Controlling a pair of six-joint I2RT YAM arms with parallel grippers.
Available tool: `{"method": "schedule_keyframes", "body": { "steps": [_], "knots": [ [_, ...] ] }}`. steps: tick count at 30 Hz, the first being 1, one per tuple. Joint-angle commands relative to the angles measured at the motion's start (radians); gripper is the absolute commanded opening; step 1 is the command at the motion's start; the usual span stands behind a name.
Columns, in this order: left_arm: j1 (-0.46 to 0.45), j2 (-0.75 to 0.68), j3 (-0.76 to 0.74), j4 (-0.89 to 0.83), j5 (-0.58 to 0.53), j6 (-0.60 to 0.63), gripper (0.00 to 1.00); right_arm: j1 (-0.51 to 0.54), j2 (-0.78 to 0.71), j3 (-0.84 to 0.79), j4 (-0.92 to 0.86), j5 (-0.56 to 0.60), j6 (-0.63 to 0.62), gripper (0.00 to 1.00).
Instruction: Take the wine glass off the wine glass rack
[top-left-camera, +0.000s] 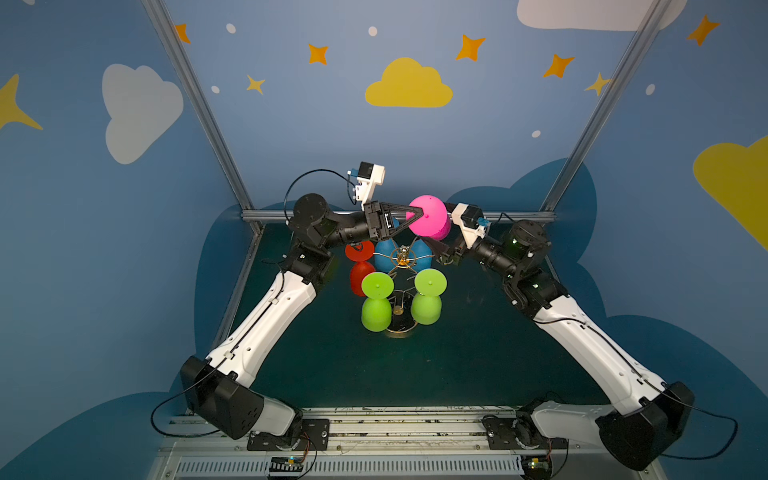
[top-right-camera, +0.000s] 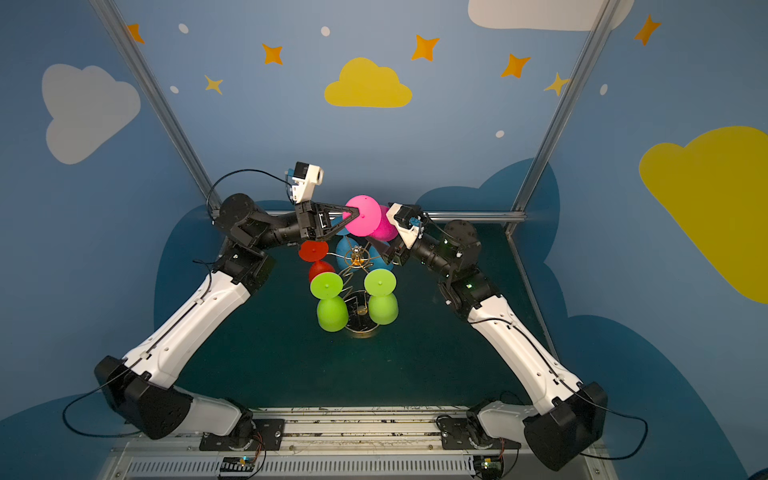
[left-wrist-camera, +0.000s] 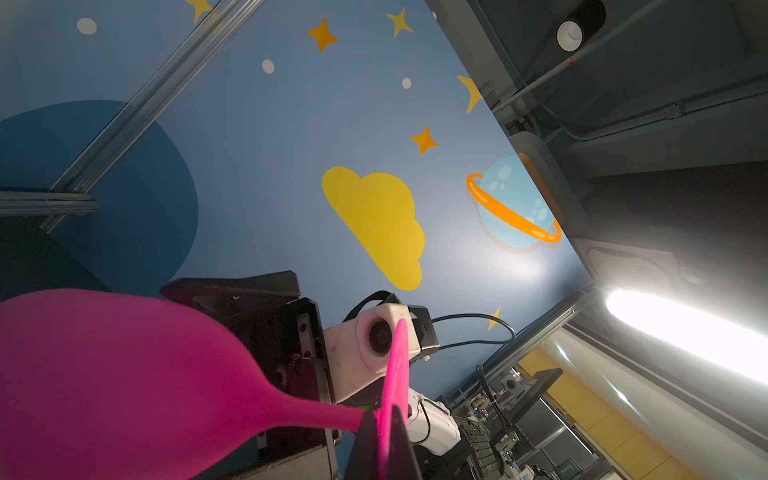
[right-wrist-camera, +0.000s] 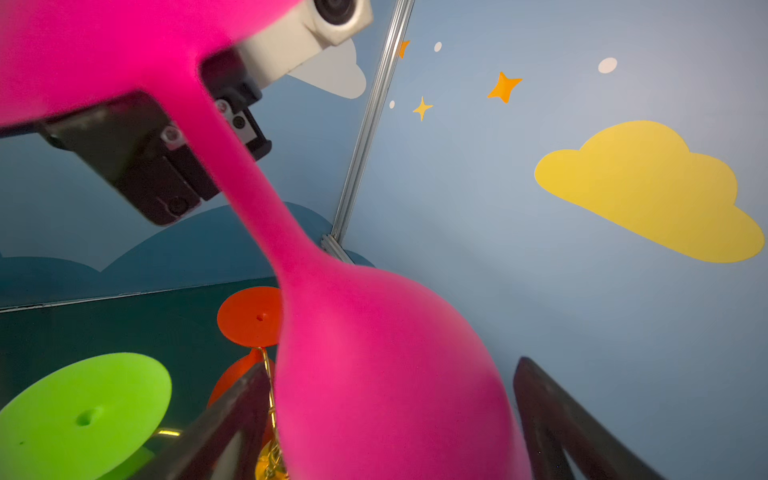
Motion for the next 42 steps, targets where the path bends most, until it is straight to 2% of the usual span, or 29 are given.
{"method": "schedule_keyframes", "body": {
  "steps": [1, 12, 19, 22, 26, 27, 29, 30, 32, 35, 38, 42],
  "knots": [
    [0.004, -0.018, 0.019, 0.082, 0.017, -0.039, 0.03, 0.011, 0.020, 0.041, 0.016, -0.007, -0.030, 0.90],
    [0.007, -0.028, 0.013, 0.114, 0.026, -0.072, 0.04, 0.023, 0.046, 0.064, -0.001, 0.022, -0.031, 0.89],
    [0.014, -0.023, 0.011, 0.149, 0.029, -0.103, 0.06, 0.034, 0.033, 0.049, -0.024, 0.032, -0.030, 0.75],
    [0.019, -0.024, 0.004, 0.150, 0.023, -0.102, 0.09, 0.037, 0.023, 0.057, -0.057, 0.056, -0.015, 0.66],
    [0.030, -0.022, -0.005, 0.152, 0.012, -0.103, 0.25, 0.039, 0.003, 0.062, -0.099, 0.073, 0.022, 0.57],
    [0.033, -0.022, -0.008, 0.155, 0.009, -0.103, 0.33, 0.039, -0.002, 0.065, -0.109, 0.080, 0.029, 0.56],
    [0.042, -0.018, -0.016, 0.162, -0.005, -0.096, 0.62, 0.039, -0.018, 0.081, -0.157, 0.101, 0.057, 0.51],
    [0.047, -0.018, -0.020, 0.156, -0.013, -0.088, 0.71, 0.040, -0.026, 0.094, -0.186, 0.110, 0.066, 0.49],
    [0.062, -0.015, -0.030, 0.143, -0.031, -0.063, 0.76, 0.040, -0.038, 0.135, -0.275, 0.137, 0.088, 0.46],
    [0.071, -0.012, -0.036, 0.092, -0.049, 0.055, 0.79, 0.039, -0.057, 0.206, -0.445, 0.193, 0.116, 0.40],
    [0.070, -0.010, -0.010, -0.038, -0.077, 0.278, 0.80, 0.040, -0.076, 0.271, -0.603, 0.250, 0.140, 0.37],
    [0.047, -0.031, 0.000, -0.165, -0.211, 0.615, 0.79, 0.040, -0.085, 0.347, -0.775, 0.313, 0.181, 0.36]
  ]
}}
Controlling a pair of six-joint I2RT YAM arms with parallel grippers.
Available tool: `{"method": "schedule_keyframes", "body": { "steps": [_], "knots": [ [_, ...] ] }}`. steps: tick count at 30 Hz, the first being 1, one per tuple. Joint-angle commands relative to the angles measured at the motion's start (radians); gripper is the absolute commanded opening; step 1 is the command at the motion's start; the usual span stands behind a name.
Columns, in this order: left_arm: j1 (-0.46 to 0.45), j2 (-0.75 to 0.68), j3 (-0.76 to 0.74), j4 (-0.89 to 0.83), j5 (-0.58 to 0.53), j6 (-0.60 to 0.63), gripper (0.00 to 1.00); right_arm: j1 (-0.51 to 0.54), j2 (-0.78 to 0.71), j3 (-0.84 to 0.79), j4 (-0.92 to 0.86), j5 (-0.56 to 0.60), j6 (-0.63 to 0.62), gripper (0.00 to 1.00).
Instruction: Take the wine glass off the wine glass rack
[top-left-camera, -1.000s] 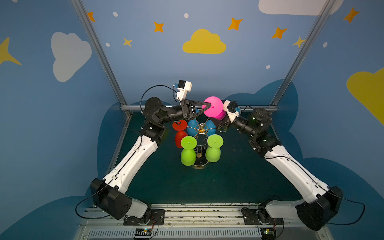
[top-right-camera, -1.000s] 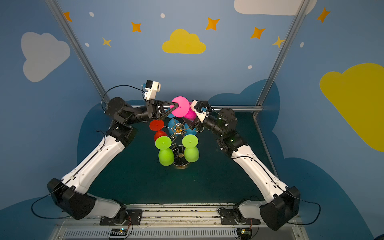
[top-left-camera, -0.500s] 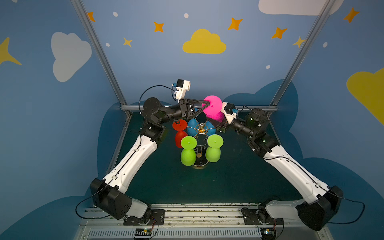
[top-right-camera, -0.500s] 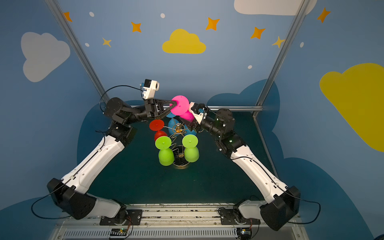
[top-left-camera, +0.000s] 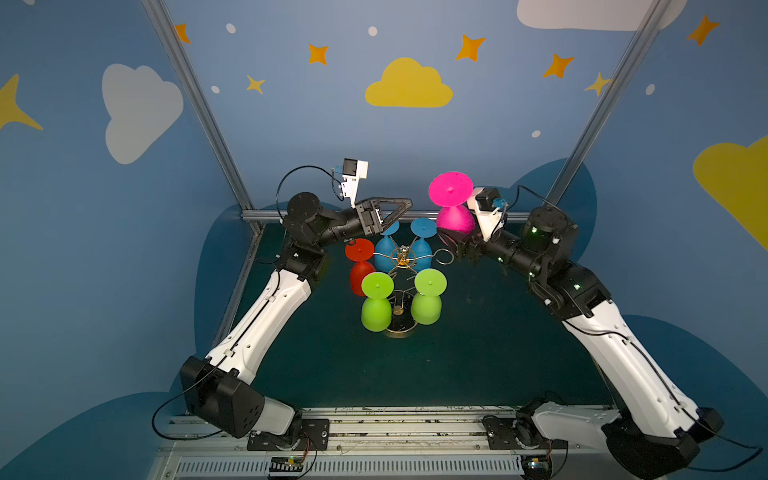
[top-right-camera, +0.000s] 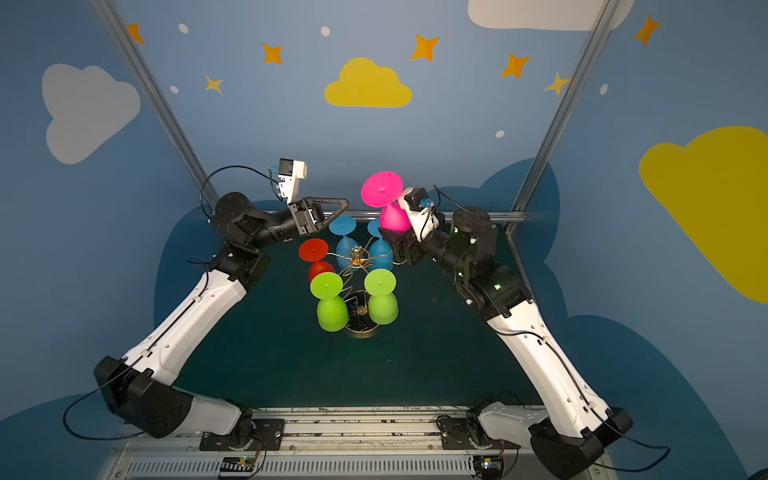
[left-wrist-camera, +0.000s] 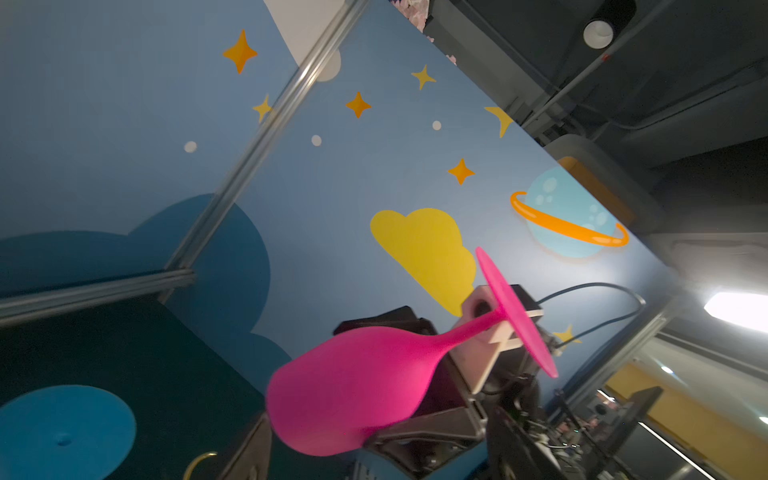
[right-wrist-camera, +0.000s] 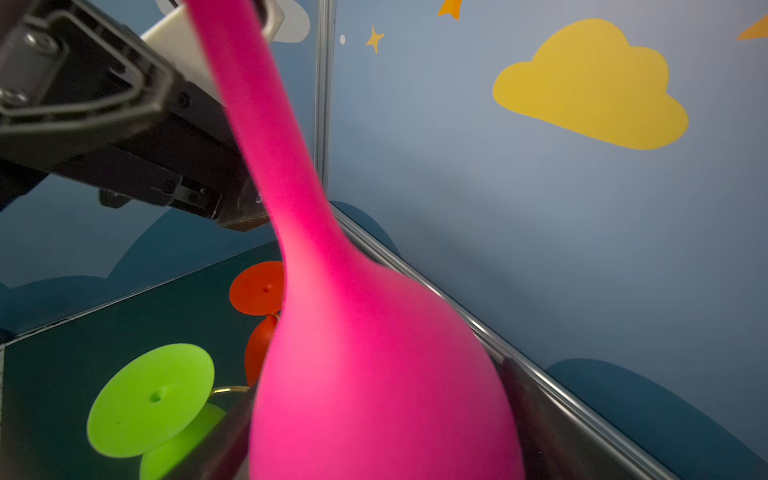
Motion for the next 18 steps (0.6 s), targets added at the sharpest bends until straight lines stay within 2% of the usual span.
{"method": "schedule_keyframes", "body": {
  "steps": [1, 4, 7, 12, 18],
  "knots": [
    [-0.025, -0.038, 0.020, -0.112, -0.134, 0.386, 0.79, 0.001, -0.012, 0.067, -0.224, 0.078, 0.060, 0.35],
    [-0.063, -0.062, -0.031, -0.051, -0.284, 0.585, 0.77, 0.001, 0.000, 0.110, -0.315, 0.091, 0.080, 0.34],
    [-0.089, -0.071, -0.065, 0.011, -0.345, 0.743, 0.77, 0.000, 0.022, 0.143, -0.377, 0.112, 0.087, 0.32],
    [-0.105, -0.064, -0.108, 0.084, -0.308, 0.921, 0.71, 0.002, 0.070, 0.205, -0.449, 0.118, 0.091, 0.30],
    [-0.108, -0.057, -0.174, 0.190, -0.261, 1.036, 0.64, 0.005, 0.119, 0.258, -0.508, 0.094, 0.095, 0.28]
  ]
}}
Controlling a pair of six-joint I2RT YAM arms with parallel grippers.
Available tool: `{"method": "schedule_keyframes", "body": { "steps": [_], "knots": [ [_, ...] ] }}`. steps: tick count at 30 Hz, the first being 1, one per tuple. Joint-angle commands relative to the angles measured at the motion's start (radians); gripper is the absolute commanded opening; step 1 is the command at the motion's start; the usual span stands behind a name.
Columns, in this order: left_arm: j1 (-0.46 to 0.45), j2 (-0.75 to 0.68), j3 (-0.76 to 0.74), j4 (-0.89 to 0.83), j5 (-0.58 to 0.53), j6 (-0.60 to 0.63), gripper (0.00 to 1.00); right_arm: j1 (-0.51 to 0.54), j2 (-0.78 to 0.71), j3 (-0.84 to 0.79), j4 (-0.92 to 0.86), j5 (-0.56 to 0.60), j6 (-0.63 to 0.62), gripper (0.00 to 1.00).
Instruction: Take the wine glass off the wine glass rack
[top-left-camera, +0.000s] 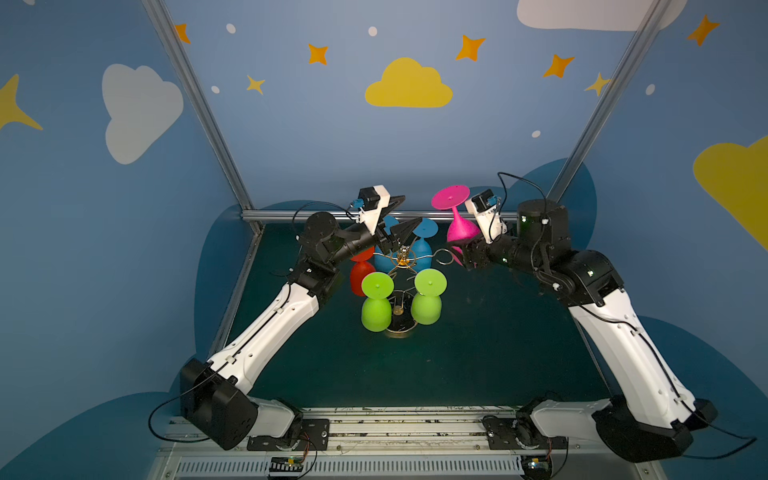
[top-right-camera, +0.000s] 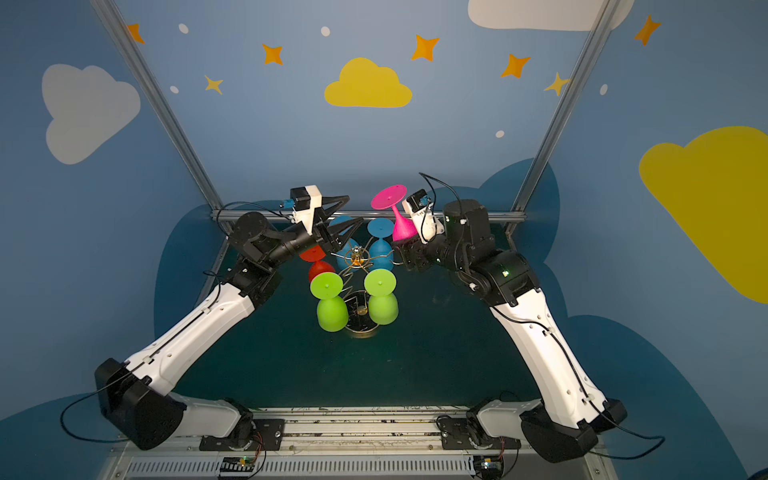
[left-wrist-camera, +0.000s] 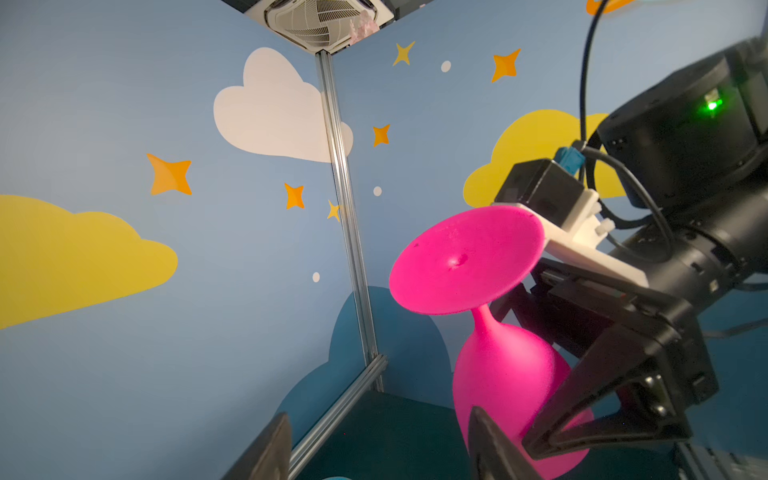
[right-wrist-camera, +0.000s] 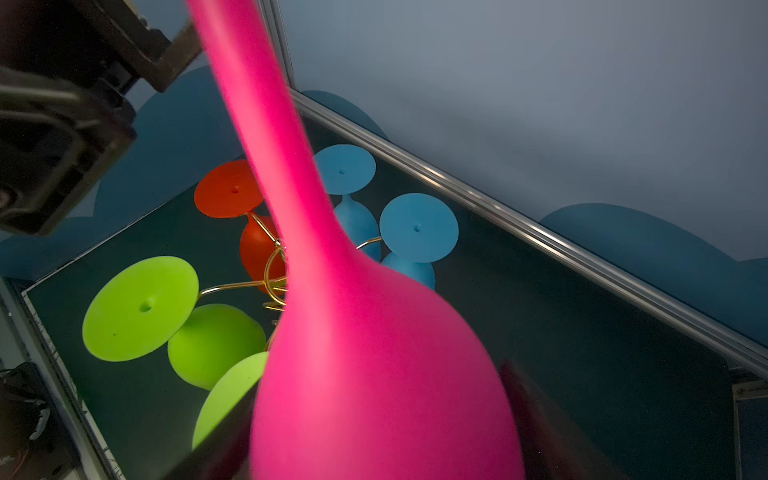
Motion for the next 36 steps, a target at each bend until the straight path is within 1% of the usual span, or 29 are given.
{"method": "schedule_keyframes", "body": {
  "steps": [1, 5, 12, 16, 20, 25, 28, 32, 36],
  "knots": [
    [-0.003, -0.003, -0.007, 0.080, 0.034, 0.129, 0.62, 0.007, 0.013, 0.048, -0.058, -0.007, 0.011, 0.27],
    [-0.004, 0.014, -0.004, 0.097, 0.086, 0.170, 0.58, 0.011, 0.035, 0.065, -0.085, -0.012, 0.011, 0.26],
    [-0.011, 0.045, 0.015, 0.123, 0.127, 0.194, 0.56, 0.023, 0.050, 0.071, -0.088, -0.025, 0.013, 0.24],
    [-0.017, 0.057, 0.017, 0.147, 0.137, 0.195, 0.56, 0.036, 0.067, 0.081, -0.102, -0.039, 0.017, 0.23],
    [-0.024, 0.064, 0.020, 0.168, 0.125, 0.204, 0.55, 0.053, 0.081, 0.086, -0.126, -0.038, 0.018, 0.22],
    [-0.027, 0.071, 0.029, 0.181, 0.127, 0.213, 0.52, 0.070, 0.092, 0.085, -0.130, -0.040, 0.022, 0.21],
    [-0.030, 0.071, 0.034, 0.161, 0.138, 0.238, 0.46, 0.079, 0.101, 0.088, -0.134, -0.039, 0.023, 0.20],
    [-0.032, 0.068, 0.031, 0.131, 0.154, 0.266, 0.35, 0.091, 0.112, 0.091, -0.137, -0.036, 0.026, 0.20],
    [-0.032, 0.064, 0.022, 0.124, 0.159, 0.282, 0.30, 0.098, 0.115, 0.092, -0.134, -0.035, 0.029, 0.19]
  ]
}}
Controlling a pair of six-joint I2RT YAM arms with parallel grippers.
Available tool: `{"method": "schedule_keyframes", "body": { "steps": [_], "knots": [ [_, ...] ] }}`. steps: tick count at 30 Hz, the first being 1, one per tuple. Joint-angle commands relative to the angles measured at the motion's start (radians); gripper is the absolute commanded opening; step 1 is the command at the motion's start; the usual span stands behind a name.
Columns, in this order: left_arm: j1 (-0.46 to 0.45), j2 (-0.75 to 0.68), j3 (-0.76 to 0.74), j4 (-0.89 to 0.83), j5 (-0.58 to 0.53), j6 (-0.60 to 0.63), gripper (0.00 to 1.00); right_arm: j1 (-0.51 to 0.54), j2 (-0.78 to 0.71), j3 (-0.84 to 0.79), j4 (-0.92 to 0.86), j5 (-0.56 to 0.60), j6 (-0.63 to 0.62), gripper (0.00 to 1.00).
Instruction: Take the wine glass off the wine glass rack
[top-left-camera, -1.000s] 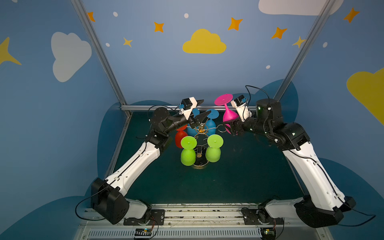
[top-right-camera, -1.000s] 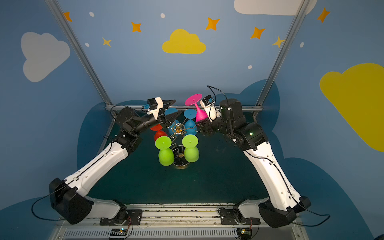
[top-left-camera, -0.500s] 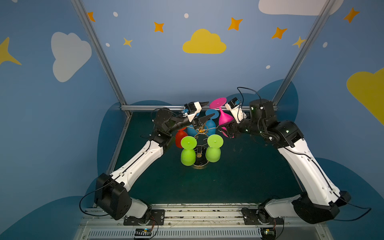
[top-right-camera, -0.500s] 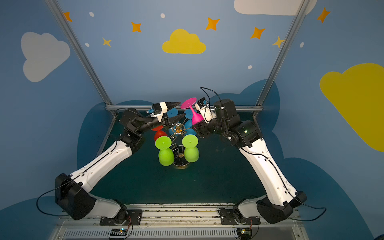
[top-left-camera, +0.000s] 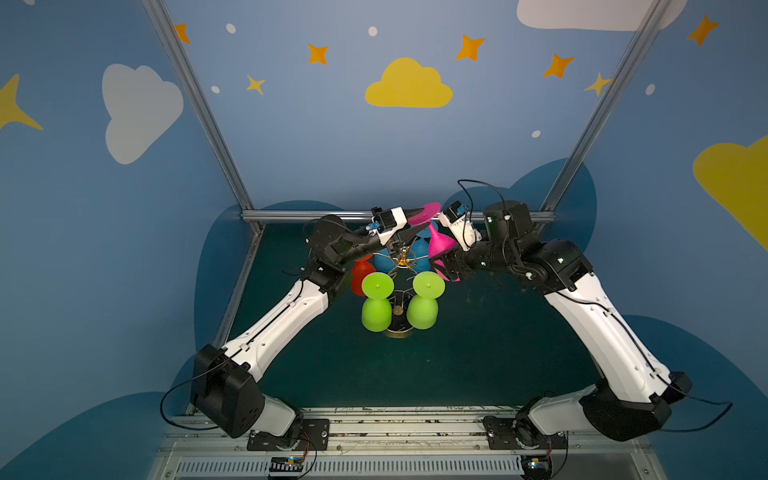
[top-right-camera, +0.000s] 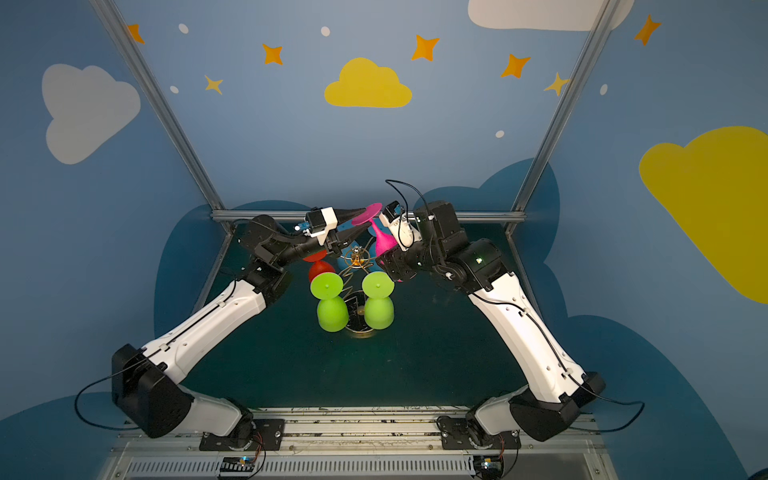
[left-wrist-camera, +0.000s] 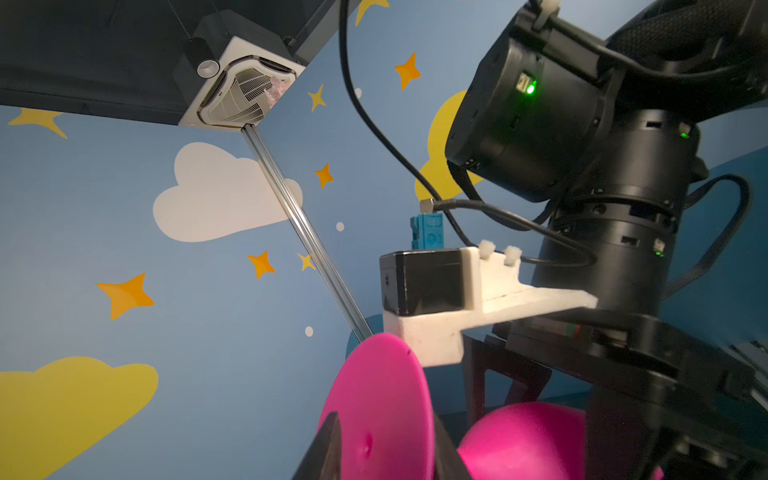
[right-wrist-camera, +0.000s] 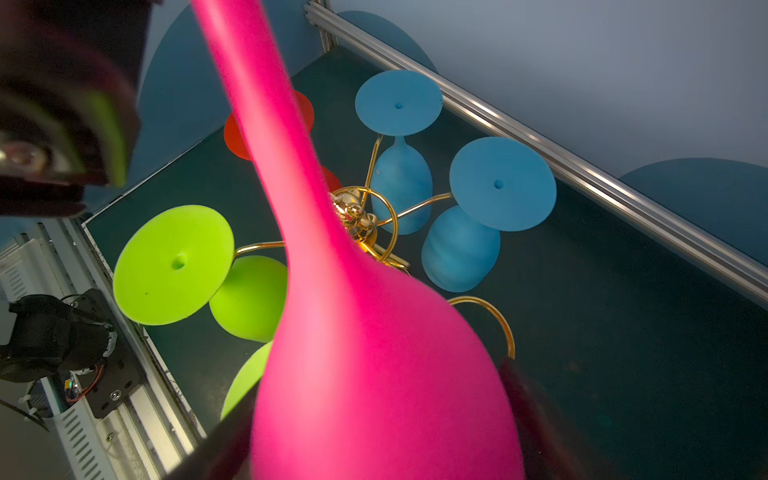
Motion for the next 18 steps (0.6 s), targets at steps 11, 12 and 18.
{"method": "schedule_keyframes", "body": {
  "steps": [11, 12, 18],
  "knots": [
    [-0.004, -0.004, 0.024, 0.022, -0.041, 0.006, 0.13, 0.011, 0.004, 0.055, 0.009, 0.010, 0.016, 0.26],
    [-0.003, -0.001, 0.024, 0.030, -0.053, -0.006, 0.11, 0.011, 0.003, 0.058, 0.010, 0.014, 0.016, 0.30],
    [-0.003, -0.002, 0.021, 0.054, -0.146, -0.092, 0.03, 0.007, -0.026, 0.061, 0.034, 0.017, 0.020, 0.65]
  ]
}}
